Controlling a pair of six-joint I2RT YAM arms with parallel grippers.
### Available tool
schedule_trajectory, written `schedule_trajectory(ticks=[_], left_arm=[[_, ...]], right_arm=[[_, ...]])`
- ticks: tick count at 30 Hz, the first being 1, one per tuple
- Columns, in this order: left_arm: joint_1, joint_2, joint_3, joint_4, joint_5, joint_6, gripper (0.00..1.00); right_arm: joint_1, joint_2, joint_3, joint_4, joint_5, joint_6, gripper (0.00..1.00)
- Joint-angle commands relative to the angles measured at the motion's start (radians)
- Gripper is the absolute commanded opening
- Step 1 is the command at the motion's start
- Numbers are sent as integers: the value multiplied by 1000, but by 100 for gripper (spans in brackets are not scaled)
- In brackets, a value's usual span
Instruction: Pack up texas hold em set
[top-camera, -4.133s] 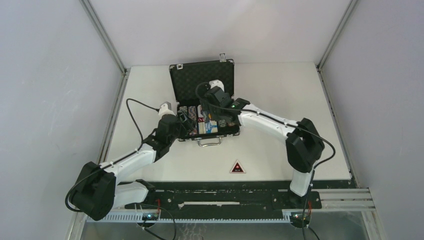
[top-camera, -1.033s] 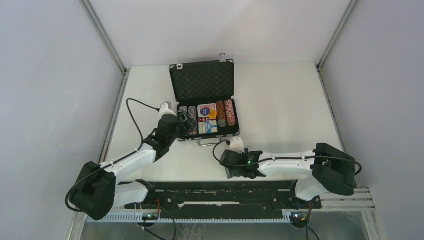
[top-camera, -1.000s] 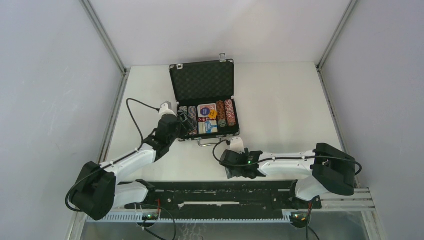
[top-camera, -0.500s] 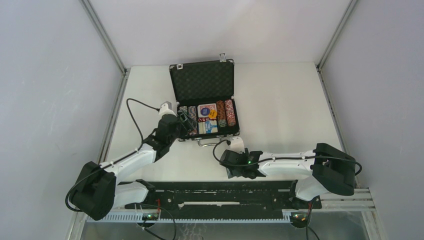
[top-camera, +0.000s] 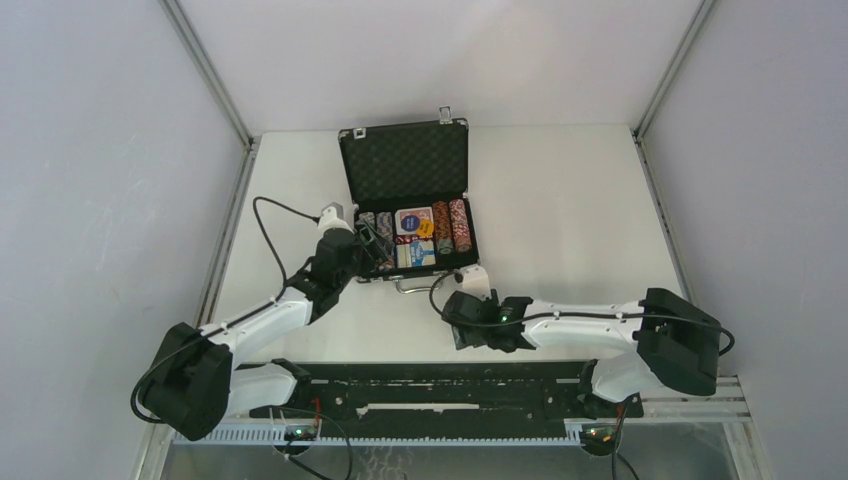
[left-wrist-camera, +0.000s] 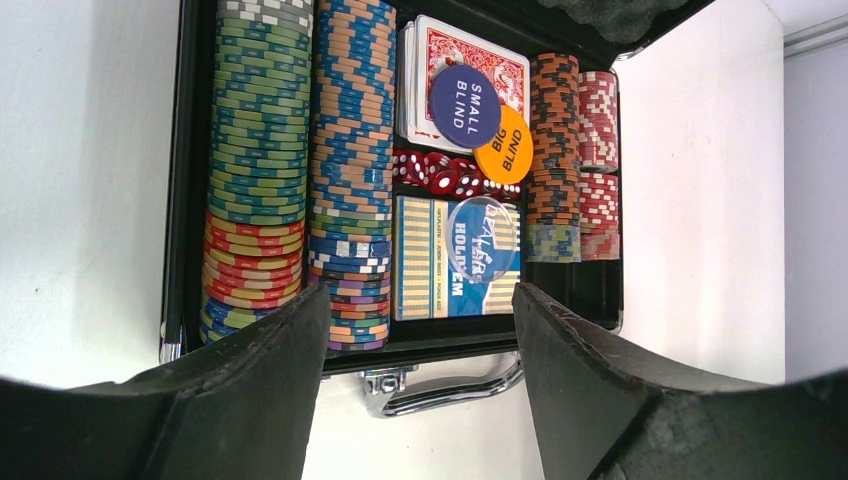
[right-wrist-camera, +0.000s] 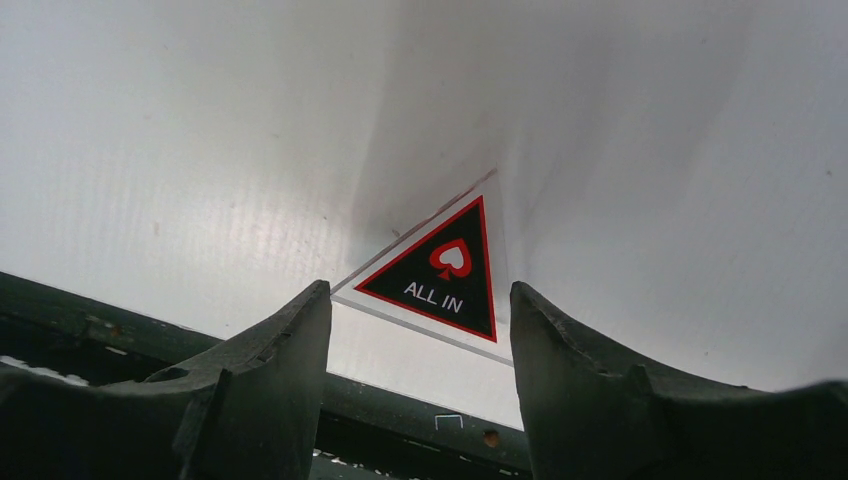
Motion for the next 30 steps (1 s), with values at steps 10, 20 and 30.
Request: schedule_trajectory(ticks=[10,20,30], left_arm=[[-4,3,-5,34,8,1,71],[-4,8,-3,35,18,-2,71],[-3,9,-2,30,17,-11,72]], right_arm=[[-106,47,224,48,-34,-189,61],[-223,202,461,32,-80,-354,61],[-301,390,713,9,-133,-440,61]])
